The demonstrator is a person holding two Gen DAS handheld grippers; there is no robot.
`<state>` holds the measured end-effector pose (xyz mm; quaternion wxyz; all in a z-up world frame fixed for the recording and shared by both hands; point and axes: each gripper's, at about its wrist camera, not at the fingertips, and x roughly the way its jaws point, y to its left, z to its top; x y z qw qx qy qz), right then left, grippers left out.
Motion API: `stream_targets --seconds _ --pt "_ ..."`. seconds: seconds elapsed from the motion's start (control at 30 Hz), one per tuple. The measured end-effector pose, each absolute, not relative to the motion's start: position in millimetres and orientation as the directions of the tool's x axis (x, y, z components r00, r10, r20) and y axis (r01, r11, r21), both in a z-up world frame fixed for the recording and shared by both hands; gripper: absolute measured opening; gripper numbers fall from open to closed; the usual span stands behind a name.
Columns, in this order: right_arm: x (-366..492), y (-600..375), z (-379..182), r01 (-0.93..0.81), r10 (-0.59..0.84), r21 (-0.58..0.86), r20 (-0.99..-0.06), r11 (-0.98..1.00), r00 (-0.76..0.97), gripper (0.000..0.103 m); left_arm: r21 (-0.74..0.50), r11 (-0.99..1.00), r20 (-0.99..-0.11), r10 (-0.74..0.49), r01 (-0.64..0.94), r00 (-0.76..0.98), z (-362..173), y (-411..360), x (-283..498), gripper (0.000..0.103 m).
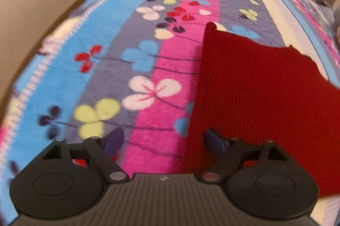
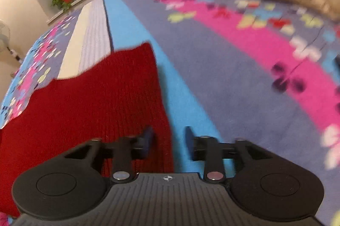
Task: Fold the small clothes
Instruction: 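Lift the hem with both grippers and fold it toward the collar, then open both grippers and pull back from the folded sweater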
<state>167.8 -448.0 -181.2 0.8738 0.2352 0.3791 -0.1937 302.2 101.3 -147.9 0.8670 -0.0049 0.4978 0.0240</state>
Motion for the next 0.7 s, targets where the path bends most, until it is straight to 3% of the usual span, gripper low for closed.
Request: stream_targets --seconds 0.1,0.17,0.23,0.47,0.7 --pt "136 -435 -135 0.476 -0.191 0.228 -0.707 0.849 0.681 0.053 0.083 0.996 -0.841 0.079 -0.018 0.536 -116 96 264 0.088" --pt "96 -416 -104 0.415 -0.143 0.266 -0.67 0.87 0.728 0.067 0.101 0.995 -0.83 0.083 0.002 0.552 -93 88 226 0.088" --pt "54 -387 -79 0.336 -0.068 0.294 -0.654 0.895 0.754 0.073 0.07 0.997 -0.82 0.052 0.01 0.57 -74 80 184 0.09" --pt "-50 -301 -36 0.235 -0.05 0.248 -0.579 0.94 0.814 0.078 0.057 0.997 -0.793 0.015 0.05 0.608 -35 45 56 0.094" --pt "-98 -251 -14 0.122 -0.054 0.099 -0.515 0.988 0.855 0.08 0.047 0.996 -0.776 -0.009 0.072 0.631 -23 29 -3 0.094"
